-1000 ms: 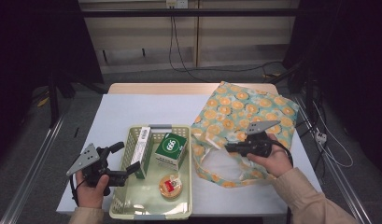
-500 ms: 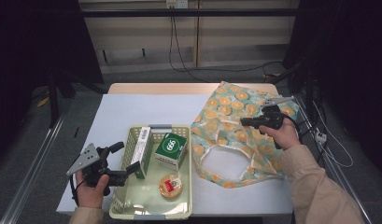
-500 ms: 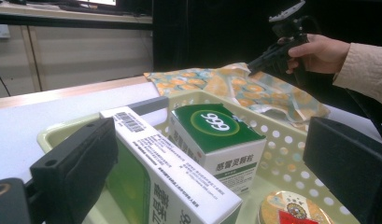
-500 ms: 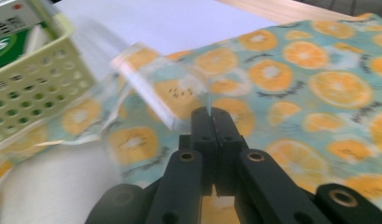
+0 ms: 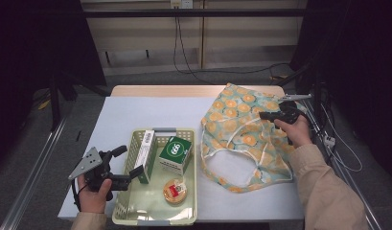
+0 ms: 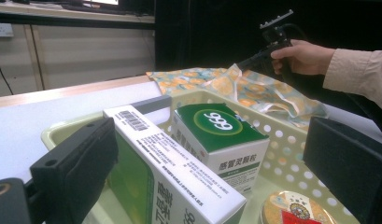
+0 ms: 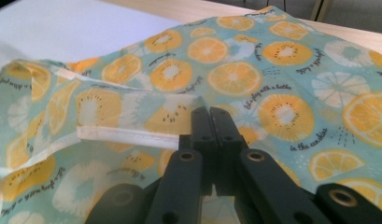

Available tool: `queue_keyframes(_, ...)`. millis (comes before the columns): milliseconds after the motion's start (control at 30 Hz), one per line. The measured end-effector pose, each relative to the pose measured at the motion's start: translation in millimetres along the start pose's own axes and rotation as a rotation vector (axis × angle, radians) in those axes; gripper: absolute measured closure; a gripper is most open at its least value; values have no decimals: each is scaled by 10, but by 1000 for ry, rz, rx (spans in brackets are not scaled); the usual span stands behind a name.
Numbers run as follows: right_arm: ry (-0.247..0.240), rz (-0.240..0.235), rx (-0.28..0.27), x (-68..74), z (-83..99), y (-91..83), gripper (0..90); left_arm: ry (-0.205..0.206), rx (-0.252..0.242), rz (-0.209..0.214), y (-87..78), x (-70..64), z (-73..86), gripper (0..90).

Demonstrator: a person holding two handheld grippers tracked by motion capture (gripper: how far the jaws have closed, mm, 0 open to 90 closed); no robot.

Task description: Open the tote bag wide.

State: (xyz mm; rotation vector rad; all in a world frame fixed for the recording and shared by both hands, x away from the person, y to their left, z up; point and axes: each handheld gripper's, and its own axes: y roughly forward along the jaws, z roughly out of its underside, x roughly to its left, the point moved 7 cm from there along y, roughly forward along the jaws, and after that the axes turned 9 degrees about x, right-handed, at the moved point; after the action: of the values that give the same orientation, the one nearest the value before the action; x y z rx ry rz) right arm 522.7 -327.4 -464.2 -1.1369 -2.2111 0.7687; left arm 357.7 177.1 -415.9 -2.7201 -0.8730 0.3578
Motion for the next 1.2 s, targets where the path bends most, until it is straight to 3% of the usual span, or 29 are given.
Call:
queue_keyframes(167, -7, 4, 11, 12, 30, 16, 794, 2, -1, -2, -3, -1, -5, 30)
queue_keyframes(267, -20, 43, 4, 48, 21, -27, 605, 2, 1, -4, 0, -3, -1, 30)
queue_keyframes(300, -27, 44, 2, 76, 18, -55, 604, 1, 2, 2, 4, -5, 2, 30)
queue_keyframes(400, -59, 16, -12, 235, 19, -149, 536, 3, 1, 4, 4, -6, -3, 30)
queue_keyframes(567, -144, -34, -4, 643, 117, -277, 476, 3, 0, 5, -1, -4, 0, 30)
queue_keyframes(700, -207, -45, 38, 899, 271, -302, 484, 5, -8, 6, -15, -13, -13, 30)
queue_keyframes(900, -272, -97, 77, 1194, 506, -280, 611, 6, -12, 7, -22, -26, -25, 30)
queue_keyframes(1000, -276, -94, 105, 1215, 607, -222, 652, 7, -11, 7, -20, -33, -25, 30)
queue_keyframes(1200, -269, -95, 138, 1227, 736, -108, 598, 10, -8, 5, -16, -36, -22, 30)
